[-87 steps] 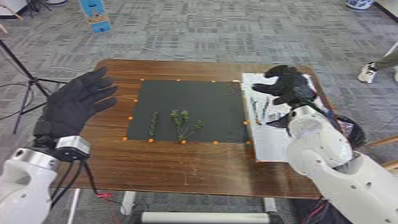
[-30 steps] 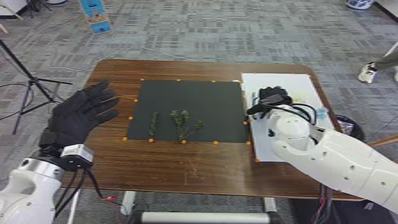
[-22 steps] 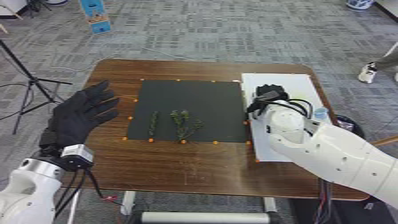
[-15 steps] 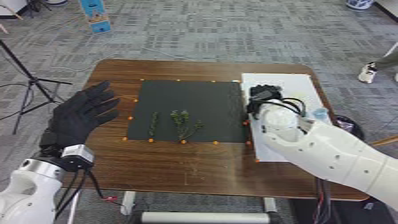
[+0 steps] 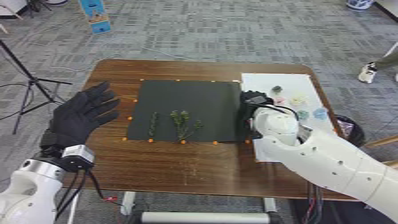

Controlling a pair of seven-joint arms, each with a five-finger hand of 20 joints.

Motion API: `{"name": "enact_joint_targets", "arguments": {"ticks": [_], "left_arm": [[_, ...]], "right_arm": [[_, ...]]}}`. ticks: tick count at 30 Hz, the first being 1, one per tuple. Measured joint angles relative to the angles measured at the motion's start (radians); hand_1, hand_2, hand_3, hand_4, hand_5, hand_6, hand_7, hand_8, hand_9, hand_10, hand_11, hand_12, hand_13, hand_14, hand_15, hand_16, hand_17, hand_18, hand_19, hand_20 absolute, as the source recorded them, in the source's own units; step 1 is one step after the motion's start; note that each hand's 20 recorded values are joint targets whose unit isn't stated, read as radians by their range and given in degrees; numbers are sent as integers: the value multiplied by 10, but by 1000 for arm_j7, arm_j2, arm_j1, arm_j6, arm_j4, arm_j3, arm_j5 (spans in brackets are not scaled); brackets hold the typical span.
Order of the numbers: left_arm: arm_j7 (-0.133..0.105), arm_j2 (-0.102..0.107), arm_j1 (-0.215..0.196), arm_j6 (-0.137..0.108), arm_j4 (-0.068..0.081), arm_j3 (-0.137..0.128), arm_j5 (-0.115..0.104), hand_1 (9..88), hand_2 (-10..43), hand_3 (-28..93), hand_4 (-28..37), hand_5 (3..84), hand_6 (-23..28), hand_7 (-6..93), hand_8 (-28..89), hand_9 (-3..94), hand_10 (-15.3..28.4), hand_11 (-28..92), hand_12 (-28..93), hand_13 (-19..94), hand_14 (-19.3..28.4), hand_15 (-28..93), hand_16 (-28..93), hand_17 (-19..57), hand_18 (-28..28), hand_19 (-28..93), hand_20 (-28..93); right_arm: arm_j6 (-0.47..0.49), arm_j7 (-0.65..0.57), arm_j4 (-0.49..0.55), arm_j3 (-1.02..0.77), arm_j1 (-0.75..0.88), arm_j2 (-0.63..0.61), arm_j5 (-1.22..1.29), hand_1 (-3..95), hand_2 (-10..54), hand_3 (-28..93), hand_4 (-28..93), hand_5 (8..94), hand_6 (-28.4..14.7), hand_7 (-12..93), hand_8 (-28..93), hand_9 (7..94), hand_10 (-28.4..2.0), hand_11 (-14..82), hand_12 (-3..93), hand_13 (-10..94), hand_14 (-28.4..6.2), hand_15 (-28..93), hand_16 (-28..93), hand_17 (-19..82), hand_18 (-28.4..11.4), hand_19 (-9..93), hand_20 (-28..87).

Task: Arrange flowers

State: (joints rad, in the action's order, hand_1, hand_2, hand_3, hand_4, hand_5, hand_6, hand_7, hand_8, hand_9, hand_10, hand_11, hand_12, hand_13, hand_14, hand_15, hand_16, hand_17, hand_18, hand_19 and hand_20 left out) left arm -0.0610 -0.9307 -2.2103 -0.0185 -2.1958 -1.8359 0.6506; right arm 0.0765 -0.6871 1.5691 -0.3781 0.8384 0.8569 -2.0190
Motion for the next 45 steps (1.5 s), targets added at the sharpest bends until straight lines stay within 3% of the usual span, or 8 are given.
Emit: {"name": "enact_joint_targets", "arguments": {"ticks": [12, 23, 29, 39, 40, 42, 45], "left_arm": [[3, 1, 4, 1, 1, 4, 0, 236, -35, 713, -283, 306, 28, 205, -99, 292, 128, 247, 179, 240, 148, 290, 9, -93, 226, 451, 87], [3, 1, 0, 1, 0, 2, 0, 236, -35, 712, -283, 305, 28, 205, -99, 292, 128, 247, 178, 241, 148, 292, 9, -93, 226, 451, 87], [3, 1, -3, 1, 0, 2, 0, 236, -35, 713, -283, 305, 28, 204, -99, 292, 127, 248, 179, 240, 148, 290, 8, -94, 226, 451, 87], [2, 1, -9, 1, -1, 2, 0, 236, -34, 712, -283, 305, 28, 205, -98, 291, 128, 247, 179, 240, 148, 292, 9, -94, 226, 451, 88], [2, 1, -9, 1, -1, 2, 0, 236, -34, 712, -283, 305, 28, 205, -98, 291, 127, 247, 179, 241, 148, 292, 9, -94, 226, 451, 88], [2, 1, -9, 1, -1, 2, 0, 237, -34, 712, -283, 305, 28, 205, -98, 291, 127, 247, 179, 241, 148, 292, 9, -93, 226, 451, 87], [2, 1, -8, 0, -1, 3, 0, 236, -34, 713, -283, 305, 28, 205, -99, 291, 128, 248, 179, 240, 148, 292, 9, -94, 226, 452, 88]], "right_arm": [[-84, -16, -2, 125, -43, 13, -136, 412, -95, 798, -197, 803, 18, 518, 194, 907, -75, 625, 367, 898, -21, 885, 402, 630, -207, 932, 752], [-94, -40, -3, 238, -126, -29, -160, 412, -95, 798, -192, 801, 15, 523, 188, 905, -72, 630, 364, 899, -19, 889, 402, 632, -204, 932, 755], [-96, -56, 10, 211, -118, -83, -162, 411, -95, 799, -187, 803, 14, 522, 187, 906, -72, 631, 363, 900, -19, 890, 401, 634, -203, 932, 756], [-141, -68, 134, 73, -71, -150, -169, 395, -95, 797, -182, 806, 15, 516, 183, 907, -72, 631, 364, 901, -19, 890, 403, 637, -203, 932, 759], [-143, -68, 142, 65, -69, -150, -169, 358, -95, 797, -202, 810, 15, 508, 139, 906, -72, 629, 369, 900, -18, 886, 411, 637, -203, 932, 759], [-141, -68, 150, 56, -68, -146, -167, 299, -95, 776, -226, 816, 15, 518, -86, 899, -74, 620, 371, 895, -19, 880, 417, 634, -202, 932, 759], [-95, -67, 151, 36, -64, -137, -149, 255, -95, 757, -275, 817, 12, 389, -107, 891, -80, 610, 373, 889, -20, 876, 420, 628, -203, 932, 757]]}}
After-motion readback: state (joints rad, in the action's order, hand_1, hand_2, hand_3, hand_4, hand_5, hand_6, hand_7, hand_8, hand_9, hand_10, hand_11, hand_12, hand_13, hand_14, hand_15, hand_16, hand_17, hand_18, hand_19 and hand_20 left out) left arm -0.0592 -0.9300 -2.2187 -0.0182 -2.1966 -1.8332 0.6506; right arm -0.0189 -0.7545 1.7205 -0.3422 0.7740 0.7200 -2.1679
